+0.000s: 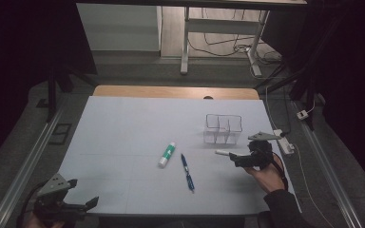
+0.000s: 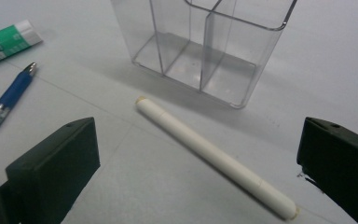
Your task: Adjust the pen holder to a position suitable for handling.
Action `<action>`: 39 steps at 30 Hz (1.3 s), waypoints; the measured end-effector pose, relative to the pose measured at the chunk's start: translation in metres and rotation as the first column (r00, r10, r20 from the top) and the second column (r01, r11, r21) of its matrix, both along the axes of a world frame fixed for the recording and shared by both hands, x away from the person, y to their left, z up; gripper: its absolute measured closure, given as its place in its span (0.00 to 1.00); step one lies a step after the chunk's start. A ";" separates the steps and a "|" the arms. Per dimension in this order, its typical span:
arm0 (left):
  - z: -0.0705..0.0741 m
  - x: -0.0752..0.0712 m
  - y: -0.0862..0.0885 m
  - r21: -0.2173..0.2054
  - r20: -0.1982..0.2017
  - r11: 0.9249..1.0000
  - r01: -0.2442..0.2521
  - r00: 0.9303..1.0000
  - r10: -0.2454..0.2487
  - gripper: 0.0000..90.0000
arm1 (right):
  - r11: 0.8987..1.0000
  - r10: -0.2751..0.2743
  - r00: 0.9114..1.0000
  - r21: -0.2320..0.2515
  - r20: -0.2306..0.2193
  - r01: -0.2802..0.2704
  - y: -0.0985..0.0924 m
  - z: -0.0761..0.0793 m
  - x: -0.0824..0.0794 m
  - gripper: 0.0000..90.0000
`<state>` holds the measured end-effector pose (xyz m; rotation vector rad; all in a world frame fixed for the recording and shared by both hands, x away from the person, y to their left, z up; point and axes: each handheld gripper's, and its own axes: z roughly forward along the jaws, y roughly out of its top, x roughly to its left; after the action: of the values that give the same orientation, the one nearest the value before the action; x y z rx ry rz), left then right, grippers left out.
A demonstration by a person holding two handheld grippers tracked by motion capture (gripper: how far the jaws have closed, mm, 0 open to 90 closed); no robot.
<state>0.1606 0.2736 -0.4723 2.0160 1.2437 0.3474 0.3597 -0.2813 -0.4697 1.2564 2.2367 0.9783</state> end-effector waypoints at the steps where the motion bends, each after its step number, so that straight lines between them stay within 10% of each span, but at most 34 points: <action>1: 0.000 0.000 0.000 0.000 0.000 1.000 0.000 1.000 0.000 0.03 | 1.000 -0.004 1.000 -0.001 0.000 0.004 0.000 -0.001 0.002 0.00; 14: 0.000 0.000 0.000 -0.001 -0.002 1.000 -0.001 1.000 0.001 0.02 | 0.997 -0.020 0.999 -0.076 -0.027 0.018 -0.005 -0.013 0.030 0.04; 33: 0.000 0.001 -0.001 0.003 -0.008 1.000 0.006 1.000 -0.006 0.02 | 0.995 -0.040 0.995 -0.096 -0.087 0.031 -0.018 -0.009 0.059 0.89; 39: 0.000 0.001 0.000 0.003 -0.010 1.000 0.005 1.000 -0.005 0.02 | 0.994 -0.049 0.995 -0.102 -0.088 0.040 -0.021 -0.011 0.074 1.00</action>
<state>0.1620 0.2731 -0.4727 2.0255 1.2454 0.3374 0.4338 -0.3023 -0.4809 1.3237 2.2847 0.7977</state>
